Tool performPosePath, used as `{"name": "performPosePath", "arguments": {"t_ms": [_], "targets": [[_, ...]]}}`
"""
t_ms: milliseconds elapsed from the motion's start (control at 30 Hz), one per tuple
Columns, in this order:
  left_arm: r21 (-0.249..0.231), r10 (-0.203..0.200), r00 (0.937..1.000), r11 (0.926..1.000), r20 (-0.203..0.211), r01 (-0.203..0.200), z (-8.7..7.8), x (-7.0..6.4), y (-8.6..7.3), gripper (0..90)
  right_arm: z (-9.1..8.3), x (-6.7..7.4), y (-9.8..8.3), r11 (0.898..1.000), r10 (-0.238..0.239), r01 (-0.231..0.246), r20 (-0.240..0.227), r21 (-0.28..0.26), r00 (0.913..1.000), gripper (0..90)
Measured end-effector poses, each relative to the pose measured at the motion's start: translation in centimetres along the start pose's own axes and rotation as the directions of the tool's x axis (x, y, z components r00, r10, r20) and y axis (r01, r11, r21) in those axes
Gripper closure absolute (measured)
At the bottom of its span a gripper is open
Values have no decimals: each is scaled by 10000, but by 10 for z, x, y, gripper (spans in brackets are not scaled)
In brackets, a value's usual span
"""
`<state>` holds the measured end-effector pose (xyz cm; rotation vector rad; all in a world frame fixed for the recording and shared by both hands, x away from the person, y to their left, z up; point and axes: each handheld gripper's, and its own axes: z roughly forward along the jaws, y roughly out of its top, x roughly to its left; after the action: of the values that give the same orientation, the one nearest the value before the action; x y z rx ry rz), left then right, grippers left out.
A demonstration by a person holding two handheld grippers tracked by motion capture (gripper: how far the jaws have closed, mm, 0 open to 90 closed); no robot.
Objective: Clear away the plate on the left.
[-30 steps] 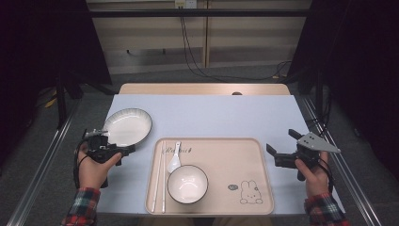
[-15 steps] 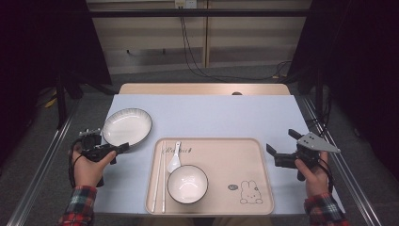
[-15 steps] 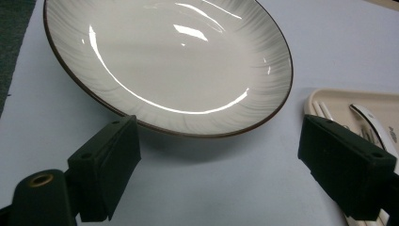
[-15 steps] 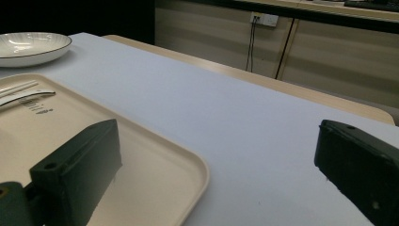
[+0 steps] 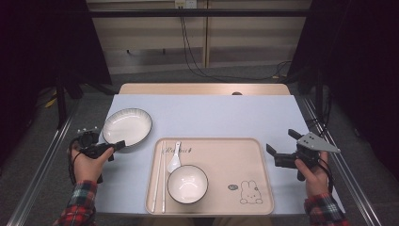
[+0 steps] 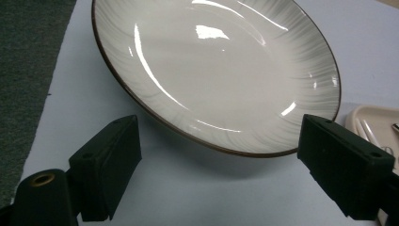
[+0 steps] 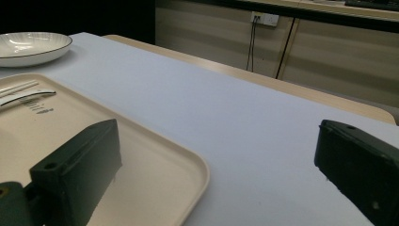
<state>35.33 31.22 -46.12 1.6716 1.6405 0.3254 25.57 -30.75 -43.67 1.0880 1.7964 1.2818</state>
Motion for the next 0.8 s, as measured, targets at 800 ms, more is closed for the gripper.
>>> {"name": "performPosePath", "arguments": {"t_ms": [800], "targets": [[79, -326, 9988, 9994, -355, 329, 13, 6, 7, 173, 0, -1, 0, 10000, 8, -8, -32, 31, 10000, 6]]}}
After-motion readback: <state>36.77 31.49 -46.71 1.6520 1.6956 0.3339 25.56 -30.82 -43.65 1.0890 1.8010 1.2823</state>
